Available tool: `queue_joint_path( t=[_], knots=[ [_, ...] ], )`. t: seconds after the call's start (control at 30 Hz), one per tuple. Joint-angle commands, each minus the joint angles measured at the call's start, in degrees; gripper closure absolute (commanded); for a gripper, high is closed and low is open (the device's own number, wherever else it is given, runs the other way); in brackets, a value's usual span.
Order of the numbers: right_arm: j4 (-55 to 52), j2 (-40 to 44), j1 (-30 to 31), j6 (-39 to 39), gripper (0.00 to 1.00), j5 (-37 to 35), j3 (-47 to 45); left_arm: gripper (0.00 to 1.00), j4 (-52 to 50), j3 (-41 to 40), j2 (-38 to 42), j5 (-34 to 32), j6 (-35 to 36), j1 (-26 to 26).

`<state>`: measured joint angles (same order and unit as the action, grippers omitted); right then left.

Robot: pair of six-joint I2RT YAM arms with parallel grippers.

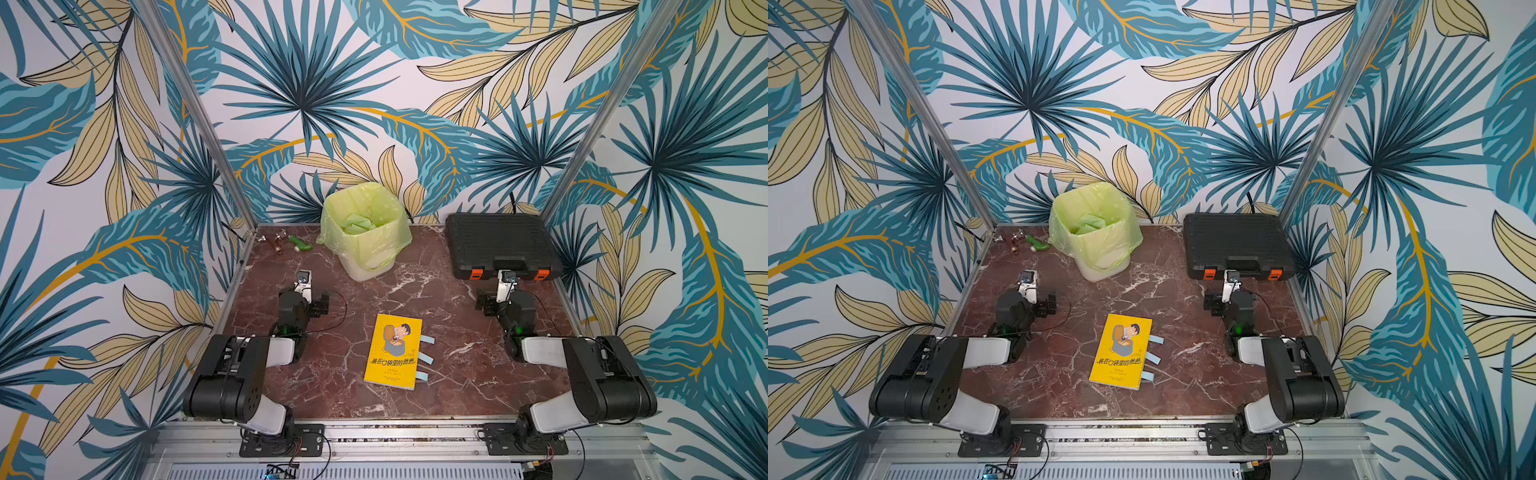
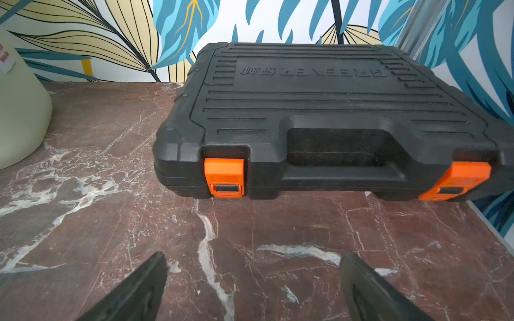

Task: Peel off the used sticky note
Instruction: Open the book at the center of the board.

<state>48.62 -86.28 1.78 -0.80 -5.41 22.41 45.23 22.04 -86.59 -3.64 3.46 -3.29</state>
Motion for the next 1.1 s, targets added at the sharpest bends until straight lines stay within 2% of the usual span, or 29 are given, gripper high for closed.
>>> queue_joint_path(
  t=[0.0, 0.77, 0.87, 0.97, 1.07],
  knots=[
    [1.4, -0.6, -0.3, 0.6, 0.0, -0.7, 0.6, 0.0, 1.4, 1.4, -0.3, 0.6, 0.4, 0.4],
    [1.4, -0.5, -0.4, 0.6, 0.0, -0.7, 0.6, 0.0, 1.6, 1.4, -0.3, 0.4, 0.5, 0.4],
    [1.7, -0.2, -0.3, 0.7, 0.01, -0.6, 0.6, 0.0, 1.1, 1.5, 0.2, -2.0, -0.5, 0.2],
    [-7.2, 4.2, -0.2, 1.4, 0.0, 1.5, 3.4, 0.0, -2.6, 1.9, 3.5, -6.4, -0.6, -1.0],
    [-15.5, 9.5, 0.4, 2.3, 0.01, 3.0, 6.5, 0.0, -10.4, 3.7, 9.3, -10.2, 0.4, -4.0]
  ],
)
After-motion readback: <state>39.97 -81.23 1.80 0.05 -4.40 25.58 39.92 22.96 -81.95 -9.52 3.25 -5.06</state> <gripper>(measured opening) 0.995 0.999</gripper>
